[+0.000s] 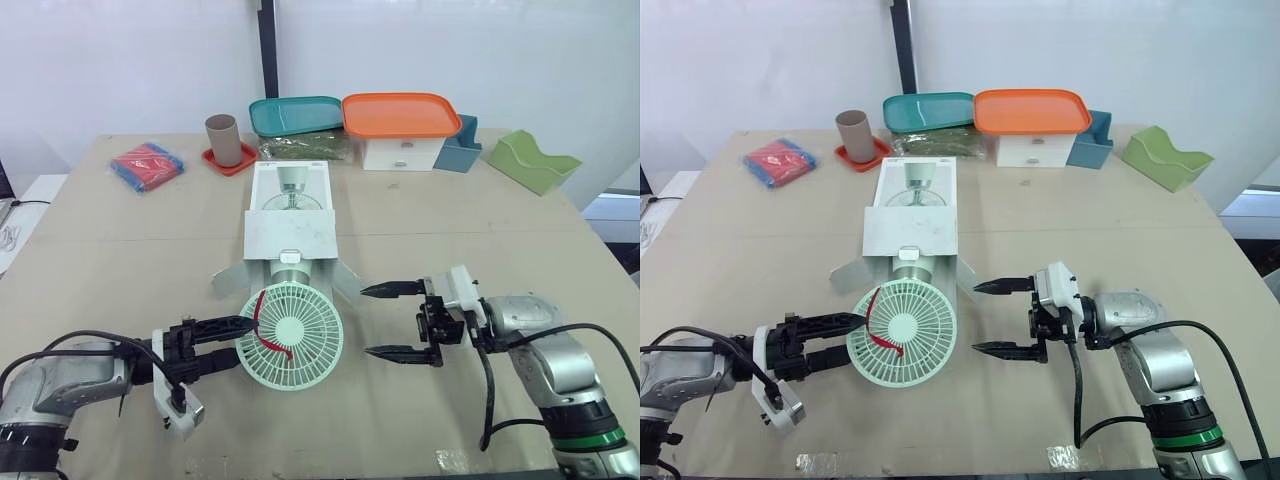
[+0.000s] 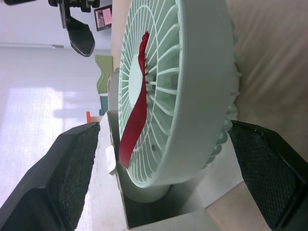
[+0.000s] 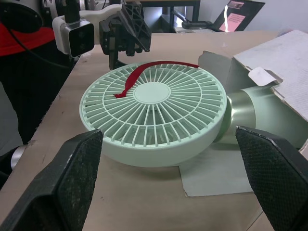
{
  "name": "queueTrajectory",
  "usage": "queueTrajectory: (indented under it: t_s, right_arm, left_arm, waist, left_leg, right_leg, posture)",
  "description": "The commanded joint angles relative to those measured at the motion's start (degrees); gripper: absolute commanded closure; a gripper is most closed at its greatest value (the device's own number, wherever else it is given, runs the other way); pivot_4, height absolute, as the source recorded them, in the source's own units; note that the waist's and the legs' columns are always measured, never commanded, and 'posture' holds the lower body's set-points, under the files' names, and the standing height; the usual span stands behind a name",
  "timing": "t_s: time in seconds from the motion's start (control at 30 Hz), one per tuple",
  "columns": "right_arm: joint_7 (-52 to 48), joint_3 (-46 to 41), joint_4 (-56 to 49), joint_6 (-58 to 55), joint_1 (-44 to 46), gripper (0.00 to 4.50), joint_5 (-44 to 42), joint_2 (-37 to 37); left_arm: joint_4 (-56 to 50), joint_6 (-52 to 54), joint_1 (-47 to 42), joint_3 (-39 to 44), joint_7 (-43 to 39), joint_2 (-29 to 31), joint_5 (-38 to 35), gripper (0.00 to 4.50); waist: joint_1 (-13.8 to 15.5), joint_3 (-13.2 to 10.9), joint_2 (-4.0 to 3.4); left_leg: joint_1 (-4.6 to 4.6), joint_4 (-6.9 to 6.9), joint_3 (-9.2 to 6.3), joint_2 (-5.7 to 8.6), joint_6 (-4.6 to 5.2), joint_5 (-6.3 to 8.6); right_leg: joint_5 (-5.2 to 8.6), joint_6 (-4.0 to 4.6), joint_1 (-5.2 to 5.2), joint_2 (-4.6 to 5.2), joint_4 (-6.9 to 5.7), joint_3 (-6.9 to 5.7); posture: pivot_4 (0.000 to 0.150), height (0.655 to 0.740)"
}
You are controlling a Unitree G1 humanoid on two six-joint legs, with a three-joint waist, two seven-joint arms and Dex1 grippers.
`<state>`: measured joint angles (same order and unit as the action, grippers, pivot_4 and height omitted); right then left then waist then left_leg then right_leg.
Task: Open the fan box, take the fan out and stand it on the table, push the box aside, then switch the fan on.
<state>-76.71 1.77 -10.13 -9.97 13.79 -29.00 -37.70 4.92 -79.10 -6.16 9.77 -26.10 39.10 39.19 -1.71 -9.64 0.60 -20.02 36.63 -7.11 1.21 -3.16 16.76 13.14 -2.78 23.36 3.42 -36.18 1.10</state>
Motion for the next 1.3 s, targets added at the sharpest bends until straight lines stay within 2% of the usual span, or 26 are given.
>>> queueTrajectory:
  t_s: [0.03, 0.47, 0.9, 1.0, 1.07, 1.1, 1.13, 1.17, 1.3]
  right_arm:
    - [0.6, -0.4, -2.8, 0.3, 0.4, 0.04, -0.4, -0.6]
    - [2.5, 0.2, -3.2, -0.1, 1.0, 0.04, -0.2, -0.6]
    - [2.3, -0.3, -3.5, -2.8, 1.3, 0.04, -2.4, -0.8]
    - [2.3, -0.1, -3.4, -2.7, 1.5, 0.00, -2.2, -0.7]
    - [2.4, 0.0, -3.4, -2.7, 1.5, 0.00, -2.1, -0.6]
    - [2.4, 0.0, -3.4, -2.7, 1.5, 0.00, -2.1, -0.6]
    - [2.4, 0.1, -3.4, -2.7, 1.5, 0.00, -2.0, -0.6]
    - [2.5, 0.1, -3.5, -2.6, 1.4, 0.00, -1.9, -0.6]
    - [2.6, 0.2, -3.6, -2.7, 1.4, 0.00, -1.7, -0.7]
  left_arm:
    - [0.5, -3.1, -0.3, 0.4, 4.3, 0.4, 5.2, 0.00]
    - [-1.2, -0.4, -4.1, -1.5, 19.5, -2.3, 20.0, 0.00]
    - [-1.9, 5.6, -4.4, -9.8, 31.4, 2.3, 25.4, 0.00]
    - [-1.9, 7.1, -4.1, -11.3, 34.0, 3.4, 26.7, 0.68]
    - [-2.1, 8.3, -4.3, -12.4, 35.6, 3.7, 27.3, 1.39]
    - [-2.2, 8.7, -4.3, -12.9, 36.3, 3.9, 27.5, 1.89]
    - [-2.2, 9.2, -4.3, -13.5, 36.9, 4.0, 27.8, 1.99]
    - [-2.2, 9.6, -4.2, -14.0, 37.5, 4.2, 28.3, 2.48]
    - [-1.6, 12.0, -4.0, -16.6, 41.3, 5.8, 30.2, 2.54]
  waist:
    - [0.0, 0.0, 0.00]
    - [0.3, 0.0, 0.03]
    - [0.3, 0.0, 0.02]
    - [0.3, 0.0, 0.02]
    - [0.3, 0.0, 0.02]
    - [0.3, 0.0, 0.02]
    - [0.3, 0.1, 0.04]
    - [0.3, 0.1, 0.04]
    - [0.3, 0.1, 0.04]
  left_leg:
    - [0.00, 0.00, 0.00, 0.00, 0.00, 0.00]
    - [0.00, 0.09, -0.02, 0.01, 0.00, 0.00]
    - [0.01, 0.19, -0.01, 0.02, 0.01, 0.00]
    - [0.01, 0.20, 0.00, 0.03, 0.01, 0.00]
    - [0.01, 0.22, -0.01, 0.03, 0.01, 0.00]
    - [0.01, 0.23, -0.01, 0.04, 0.00, 0.00]
    - [0.01, 0.24, -0.01, 0.04, 0.01, 0.00]
    - [0.00, 0.26, -0.01, 0.04, 0.01, 0.00]
    - [0.02, 0.37, 0.00, 0.04, 0.01, 0.01]
  right_leg:
    - [0.00, 0.00, 0.00, 0.00, 0.00, 0.00]
    - [-0.03, -0.02, -0.02, 0.00, -0.07, 0.00]
    - [-0.04, -0.02, -0.01, 0.01, -0.22, 0.02]
    - [-0.04, -0.02, -0.01, 0.01, -0.23, 0.03]
    - [-0.04, -0.02, -0.01, 0.00, -0.25, 0.03]
    - [-0.04, -0.02, -0.01, 0.01, -0.25, 0.03]
    - [-0.04, -0.02, -0.01, 0.01, -0.26, 0.03]
    - [-0.04, -0.02, -0.02, 0.01, -0.27, 0.03]
    - [-0.04, -0.02, -0.02, 0.00, -0.42, 0.04]
  posture:
    - [0.150, 0.7400]
    - [0.150, 0.7400]
    - [0.150, 0.7400]
    - [0.150, 0.7400]
    - [0.150, 0.7400]
    - [0.150, 0.7400]
    - [0.150, 0.7400]
    - [0.150, 0.7400]
    - [0.150, 0.7400]
